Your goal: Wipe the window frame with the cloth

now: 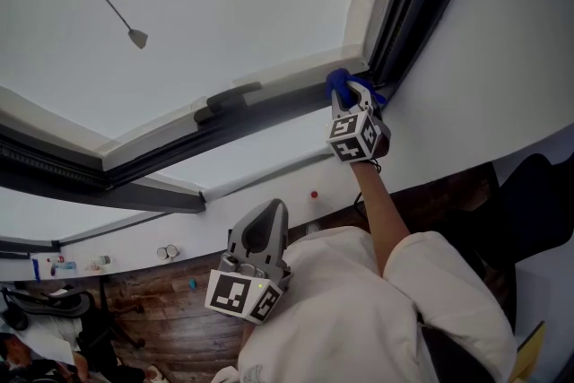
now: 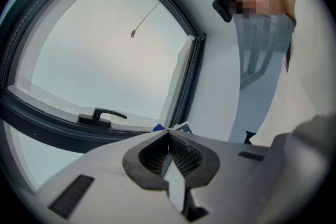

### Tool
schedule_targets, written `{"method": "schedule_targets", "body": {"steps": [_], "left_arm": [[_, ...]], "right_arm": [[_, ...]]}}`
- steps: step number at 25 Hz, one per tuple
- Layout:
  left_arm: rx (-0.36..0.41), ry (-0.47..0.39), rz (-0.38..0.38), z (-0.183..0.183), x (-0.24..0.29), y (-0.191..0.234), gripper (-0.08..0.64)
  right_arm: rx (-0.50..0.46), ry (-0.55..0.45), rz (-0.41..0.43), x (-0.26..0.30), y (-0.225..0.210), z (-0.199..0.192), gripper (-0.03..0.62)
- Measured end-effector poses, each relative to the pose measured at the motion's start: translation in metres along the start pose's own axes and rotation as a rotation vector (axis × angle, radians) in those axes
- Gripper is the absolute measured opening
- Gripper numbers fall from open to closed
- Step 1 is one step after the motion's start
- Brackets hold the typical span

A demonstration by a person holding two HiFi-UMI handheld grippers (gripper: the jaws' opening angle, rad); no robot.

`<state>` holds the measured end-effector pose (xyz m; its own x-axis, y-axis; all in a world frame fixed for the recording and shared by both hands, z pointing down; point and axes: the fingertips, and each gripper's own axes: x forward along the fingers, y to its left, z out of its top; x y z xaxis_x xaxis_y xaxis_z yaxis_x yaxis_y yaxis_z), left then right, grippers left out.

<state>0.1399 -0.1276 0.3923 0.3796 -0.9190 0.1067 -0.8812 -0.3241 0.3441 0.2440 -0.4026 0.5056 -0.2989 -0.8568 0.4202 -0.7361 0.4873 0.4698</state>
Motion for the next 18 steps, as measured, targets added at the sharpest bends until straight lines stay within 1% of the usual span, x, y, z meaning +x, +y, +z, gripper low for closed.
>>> {"method": "schedule_targets", "body": {"steps": [18], "left_arm": [[-0.006,-0.007,0.007,0.004,-0.016,0.007,0.009]], "right_arm": [[-0.009,-0.019,0.044,-0.004,0.03,0.015,0.081]]}}
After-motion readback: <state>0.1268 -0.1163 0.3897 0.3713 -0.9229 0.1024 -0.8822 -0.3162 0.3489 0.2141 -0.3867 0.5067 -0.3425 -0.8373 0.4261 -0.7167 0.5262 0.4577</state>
